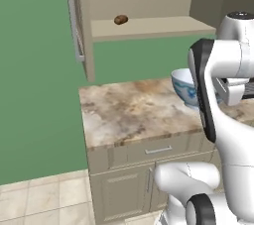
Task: Pick the mug and place it in the sink. Pick the bowl and place it in the open cabinet and then close the cabinet.
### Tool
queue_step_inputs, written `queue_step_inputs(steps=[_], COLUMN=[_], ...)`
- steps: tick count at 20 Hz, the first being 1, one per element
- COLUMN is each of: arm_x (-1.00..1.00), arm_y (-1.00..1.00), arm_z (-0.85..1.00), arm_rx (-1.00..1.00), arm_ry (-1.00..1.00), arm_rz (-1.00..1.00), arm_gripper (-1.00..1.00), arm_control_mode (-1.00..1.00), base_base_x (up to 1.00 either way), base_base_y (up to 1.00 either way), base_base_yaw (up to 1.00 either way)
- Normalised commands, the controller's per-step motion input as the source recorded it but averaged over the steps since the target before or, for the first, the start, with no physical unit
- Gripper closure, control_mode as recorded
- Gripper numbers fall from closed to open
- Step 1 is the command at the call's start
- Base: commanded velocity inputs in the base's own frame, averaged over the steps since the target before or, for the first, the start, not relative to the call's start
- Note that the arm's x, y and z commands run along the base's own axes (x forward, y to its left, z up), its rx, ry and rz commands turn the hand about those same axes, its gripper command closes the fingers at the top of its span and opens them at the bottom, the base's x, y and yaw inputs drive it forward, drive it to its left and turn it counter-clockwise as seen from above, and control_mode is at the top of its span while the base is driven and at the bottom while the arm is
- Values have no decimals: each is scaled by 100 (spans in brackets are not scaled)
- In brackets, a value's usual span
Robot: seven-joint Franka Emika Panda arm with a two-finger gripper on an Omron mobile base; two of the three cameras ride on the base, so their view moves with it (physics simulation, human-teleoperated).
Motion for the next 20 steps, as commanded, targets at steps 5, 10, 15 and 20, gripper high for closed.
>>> queue_step_inputs(steps=[5, 10, 15, 20], arm_x=[0, 0, 0, 0], arm_y=[0, 0, 0, 0], arm_z=[0, 0, 0, 0], arm_rx=[0, 0, 0, 0], arm_ry=[0, 0, 0, 0], arm_rz=[0, 0, 0, 0], arm_gripper=[100, 100, 100, 100], arm_control_mode=[100, 100, 100, 100], base_base_x=[29, 35, 68, 31], base_base_y=[0, 0, 0, 0], base_base_yaw=[0, 0, 0, 0])
